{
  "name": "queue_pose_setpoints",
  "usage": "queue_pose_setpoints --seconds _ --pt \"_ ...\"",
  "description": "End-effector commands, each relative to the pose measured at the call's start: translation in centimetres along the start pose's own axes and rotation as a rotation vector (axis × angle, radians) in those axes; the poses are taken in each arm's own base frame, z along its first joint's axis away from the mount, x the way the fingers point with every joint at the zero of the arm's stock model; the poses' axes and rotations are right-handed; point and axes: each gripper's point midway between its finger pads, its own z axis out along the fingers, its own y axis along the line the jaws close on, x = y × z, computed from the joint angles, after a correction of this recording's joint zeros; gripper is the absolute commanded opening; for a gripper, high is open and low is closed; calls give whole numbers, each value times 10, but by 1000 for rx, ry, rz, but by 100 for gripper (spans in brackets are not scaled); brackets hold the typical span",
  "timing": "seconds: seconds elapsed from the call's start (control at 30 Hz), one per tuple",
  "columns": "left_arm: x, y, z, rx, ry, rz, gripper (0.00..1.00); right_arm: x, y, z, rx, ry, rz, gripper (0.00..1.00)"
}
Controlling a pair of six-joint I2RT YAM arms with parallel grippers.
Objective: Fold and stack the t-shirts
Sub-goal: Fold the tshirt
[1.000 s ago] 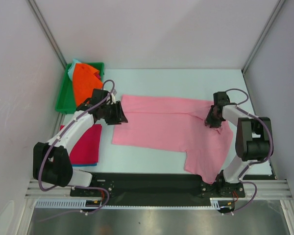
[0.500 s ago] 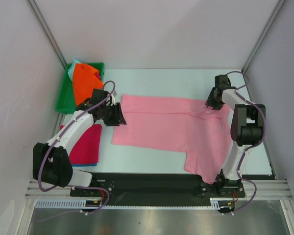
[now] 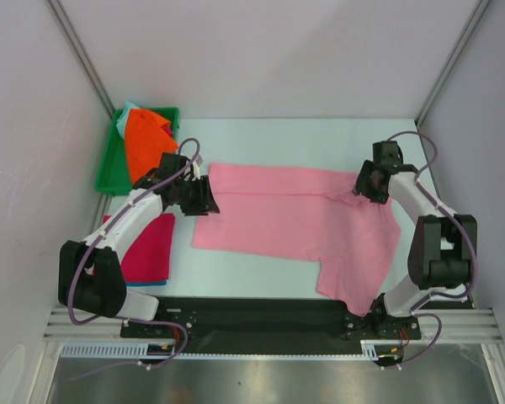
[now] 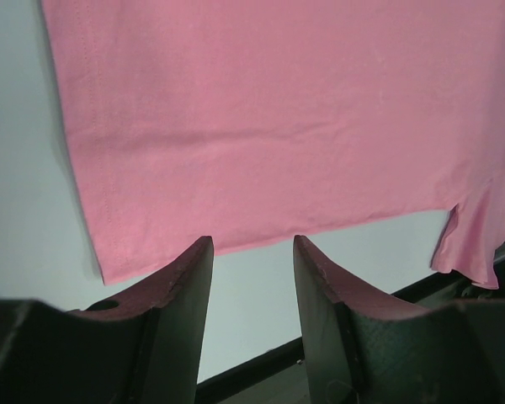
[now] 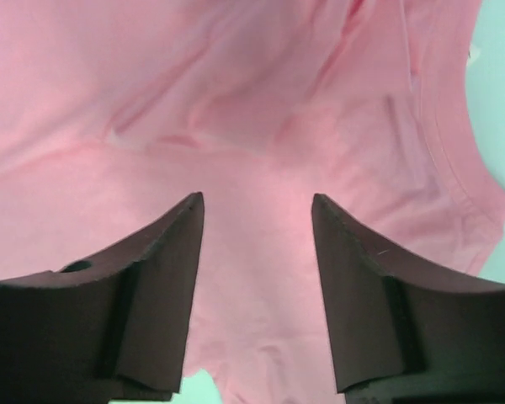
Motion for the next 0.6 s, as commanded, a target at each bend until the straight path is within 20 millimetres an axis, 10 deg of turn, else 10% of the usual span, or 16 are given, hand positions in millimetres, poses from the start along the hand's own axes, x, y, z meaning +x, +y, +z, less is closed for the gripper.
queue_pose_setpoints --seconds 0.0,0.17,0.57 --pt "-5 -4 -2 30 -27 13 49 6 7 -2 -100 -22 9 55" --pt "0 -3 -4 25 -12 14 49 12 18 13 -169 -22 10 24" --pt "12 8 -13 -11 -15 6 49 18 17 54 -126 62 -3 35"
